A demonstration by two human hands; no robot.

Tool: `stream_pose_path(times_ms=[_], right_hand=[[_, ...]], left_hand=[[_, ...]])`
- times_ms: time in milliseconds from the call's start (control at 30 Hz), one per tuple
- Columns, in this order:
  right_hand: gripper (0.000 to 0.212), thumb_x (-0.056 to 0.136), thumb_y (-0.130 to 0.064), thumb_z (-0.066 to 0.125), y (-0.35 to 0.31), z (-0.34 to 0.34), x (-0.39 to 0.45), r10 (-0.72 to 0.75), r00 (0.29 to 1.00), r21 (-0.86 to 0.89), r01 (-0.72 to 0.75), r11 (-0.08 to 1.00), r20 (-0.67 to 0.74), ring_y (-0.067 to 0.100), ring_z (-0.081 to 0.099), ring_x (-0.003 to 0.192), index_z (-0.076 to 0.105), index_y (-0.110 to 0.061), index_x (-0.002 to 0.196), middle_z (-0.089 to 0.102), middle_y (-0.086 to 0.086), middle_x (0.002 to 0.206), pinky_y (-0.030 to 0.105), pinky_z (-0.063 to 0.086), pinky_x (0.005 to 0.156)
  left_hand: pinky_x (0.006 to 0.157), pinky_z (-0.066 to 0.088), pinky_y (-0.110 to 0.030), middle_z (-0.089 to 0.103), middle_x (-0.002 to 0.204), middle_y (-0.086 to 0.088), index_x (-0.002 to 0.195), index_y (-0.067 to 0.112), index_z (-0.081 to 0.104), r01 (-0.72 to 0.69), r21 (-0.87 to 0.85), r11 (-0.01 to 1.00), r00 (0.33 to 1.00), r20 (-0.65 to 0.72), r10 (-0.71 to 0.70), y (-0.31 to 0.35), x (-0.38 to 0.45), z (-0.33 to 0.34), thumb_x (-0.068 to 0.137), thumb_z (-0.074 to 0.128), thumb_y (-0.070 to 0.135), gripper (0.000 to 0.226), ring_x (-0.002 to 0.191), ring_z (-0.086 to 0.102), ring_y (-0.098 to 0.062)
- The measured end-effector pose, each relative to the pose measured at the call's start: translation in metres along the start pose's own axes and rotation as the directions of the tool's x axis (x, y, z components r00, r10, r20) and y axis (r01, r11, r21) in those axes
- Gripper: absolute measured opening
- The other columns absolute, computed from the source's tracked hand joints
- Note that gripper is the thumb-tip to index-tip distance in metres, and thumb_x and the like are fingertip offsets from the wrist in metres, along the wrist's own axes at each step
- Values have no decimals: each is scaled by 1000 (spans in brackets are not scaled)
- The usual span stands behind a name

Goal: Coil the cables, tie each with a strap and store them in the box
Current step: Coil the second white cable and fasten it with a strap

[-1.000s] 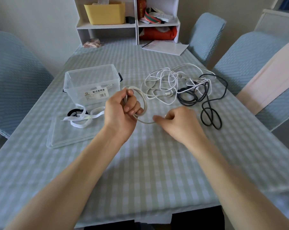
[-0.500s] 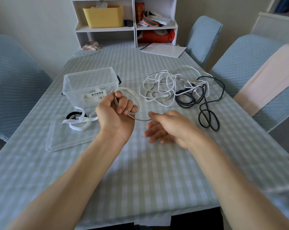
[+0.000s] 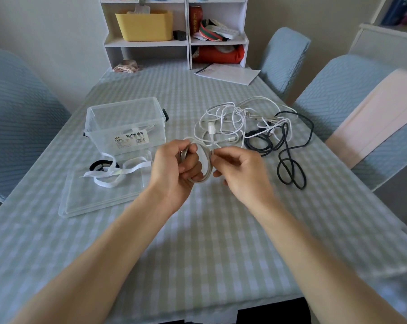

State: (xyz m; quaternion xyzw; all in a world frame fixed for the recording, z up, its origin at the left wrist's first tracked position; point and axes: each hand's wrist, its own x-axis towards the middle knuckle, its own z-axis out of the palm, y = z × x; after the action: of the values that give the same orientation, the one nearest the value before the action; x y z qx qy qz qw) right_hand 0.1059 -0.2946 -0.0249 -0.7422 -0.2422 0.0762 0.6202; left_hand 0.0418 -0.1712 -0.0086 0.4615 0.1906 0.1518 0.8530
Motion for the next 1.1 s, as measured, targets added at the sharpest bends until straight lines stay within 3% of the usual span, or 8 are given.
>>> stream_pose_path(times_ms=[100,267,433,567,733,933,1100], right_hand=[[17,97,-14,60,4,5,-4,-157,986,-121,162,979,48,6,69,63,75,-9,91,72,0,73,31,52,56],[10,93,-15,65,6,10,-5,-202,975,-118,212,970,90,10,70,60,74,-13,88,70,-2,66,32,55,58],[16,91,-12,62,13,6,1,-212,976,-168,217,961,49,20,64,53,72,-7,79,63,5,55,46,53,58],[19,89,-17,60,15,1,2,-230,970,-229,241,943,77,37,56,55,69,-4,77,57,14,56,45,46,51],[22,89,-13,61,15,-4,0,-267,959,-289,283,915,96,36,47,52,65,0,71,52,18,54,41,35,48],[24,87,-20,59,19,-5,5,-275,958,-265,286,921,80,39,56,57,70,1,83,59,20,60,44,46,52],[14,90,-12,65,16,-8,3,-274,952,-314,303,900,135,29,56,54,78,-14,91,62,14,59,39,46,54]], left_hand=[[48,19,-27,16,43,5,63,14,47,12,15,1000,1000,-23,-12,1,1,0,92,40,18,30,46,11,-14],[48,23,-27,15,44,3,61,16,43,57,16,998,998,-12,-56,5,1,-3,92,43,30,34,43,15,-14],[59,33,-31,22,48,0,64,14,44,114,119,986,993,-23,-112,10,3,-4,91,53,31,33,51,27,-19],[65,43,-33,31,53,-2,75,9,52,195,170,966,980,-2,-198,21,3,-8,92,55,33,30,51,42,-21],[67,43,-34,34,52,-3,82,5,55,248,188,950,968,-6,-251,22,4,-11,98,47,40,40,54,46,-24],[63,47,-33,38,52,-3,96,6,57,190,208,959,979,31,-201,19,6,-11,98,48,30,26,53,47,-21],[60,48,-33,49,57,-4,99,9,65,90,357,930,996,-17,-90,12,6,-8,94,62,31,23,50,45,-17]])
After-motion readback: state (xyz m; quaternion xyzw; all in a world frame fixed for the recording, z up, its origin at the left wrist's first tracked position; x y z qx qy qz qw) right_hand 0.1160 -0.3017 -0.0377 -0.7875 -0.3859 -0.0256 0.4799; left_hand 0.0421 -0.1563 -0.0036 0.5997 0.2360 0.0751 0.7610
